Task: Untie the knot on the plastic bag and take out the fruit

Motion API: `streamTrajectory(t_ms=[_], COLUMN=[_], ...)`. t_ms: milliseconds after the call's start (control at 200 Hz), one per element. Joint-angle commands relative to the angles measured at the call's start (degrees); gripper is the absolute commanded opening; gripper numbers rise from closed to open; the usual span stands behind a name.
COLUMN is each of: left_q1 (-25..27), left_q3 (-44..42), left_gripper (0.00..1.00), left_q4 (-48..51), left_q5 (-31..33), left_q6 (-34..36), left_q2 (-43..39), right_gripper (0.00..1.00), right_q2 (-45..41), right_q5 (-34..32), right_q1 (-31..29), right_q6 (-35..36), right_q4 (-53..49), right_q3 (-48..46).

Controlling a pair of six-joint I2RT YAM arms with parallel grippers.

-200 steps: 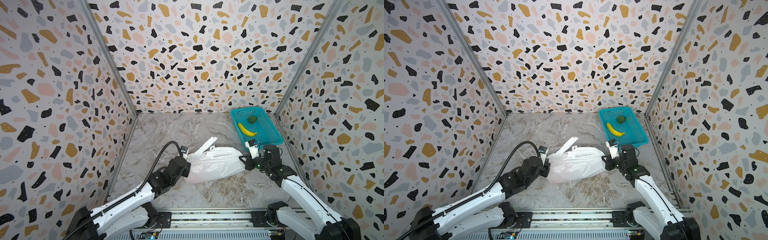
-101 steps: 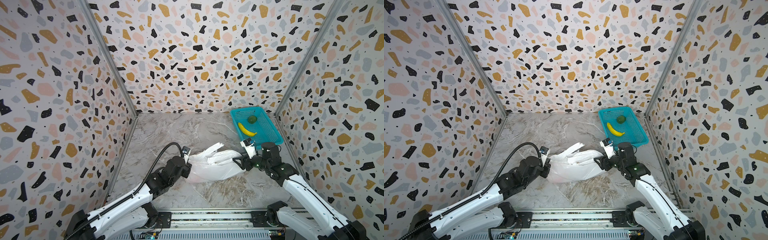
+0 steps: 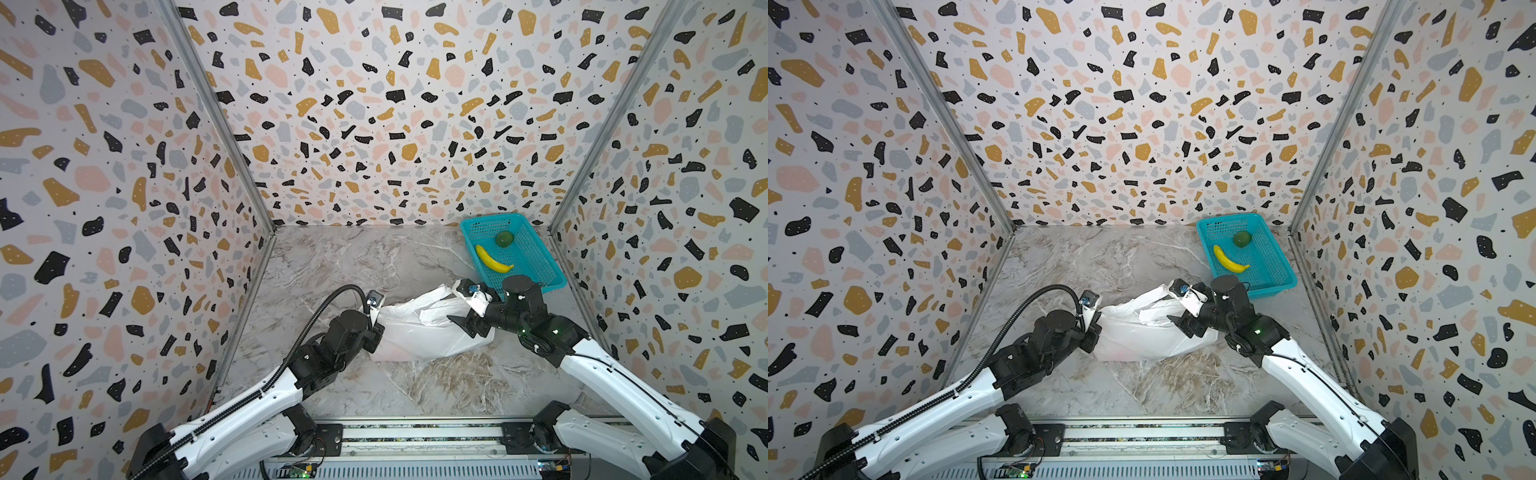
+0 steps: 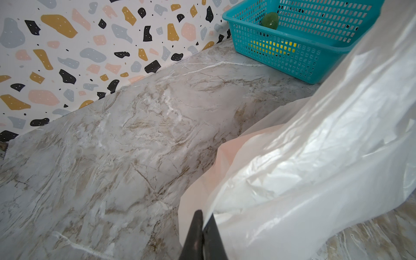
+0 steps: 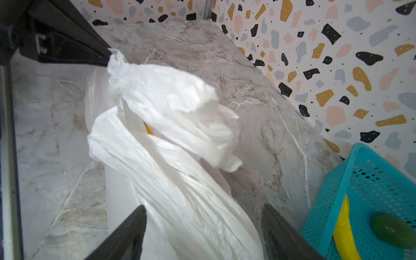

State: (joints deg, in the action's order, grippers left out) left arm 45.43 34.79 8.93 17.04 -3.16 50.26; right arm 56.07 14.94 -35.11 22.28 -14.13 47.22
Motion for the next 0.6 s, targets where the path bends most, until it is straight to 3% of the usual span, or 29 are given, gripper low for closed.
streamTrajectory(t_ms=[0, 65, 210, 300, 365, 516, 541, 596], left_q1=[0.0, 0.0, 0.0, 0.0, 0.0, 0.0, 0.0, 0.0], left_q3=[2.8, 2.8, 2.5, 2.3, 1.9, 0.7, 0.3, 0.0], left_gripper=[0.00, 0.00, 0.00, 0.00, 0.00, 0.00, 0.00, 0.00], left_q4=[-1.9, -1.6, -1.9, -1.9, -1.9, -2.2, -2.2, -2.0], left_q5=[0.8, 0.8, 0.3, 0.5, 0.9, 2.9, 3.5, 4.0], left_q6=[1.1, 1.2, 1.3, 1.2, 1.0, -0.4, -0.8, -1.6], left_q2=[-0.9, -1.2, -1.1, -1.1, -1.0, -1.4, -1.4, -1.4], right_gripper=[0.83, 0.84, 0.84, 0.79, 0.64, 0.05, 0.00, 0.00], right_q2=[-3.6, -3.2, 1.0, 3.8, 4.7, 3.4, 3.2, 2.5], right_q5=[-4.6, -7.7, -8.0, -8.9, -10.6, -10.6, -10.7, -10.7], right_q1=[-2.2, -3.4, -3.6, -3.7, -3.6, -3.2, -3.2, -2.8], right_q6=[5.0, 4.9, 5.7, 5.2, 3.4, -2.3, -3.2, -5.5], right_q4=[6.0, 9.7, 14.4, 16.2, 17.2, 16.7, 16.0, 14.0], right_q3=[-3.4, -5.0, -5.2, -4.3, -3.5, -3.2, -3.2, -3.3])
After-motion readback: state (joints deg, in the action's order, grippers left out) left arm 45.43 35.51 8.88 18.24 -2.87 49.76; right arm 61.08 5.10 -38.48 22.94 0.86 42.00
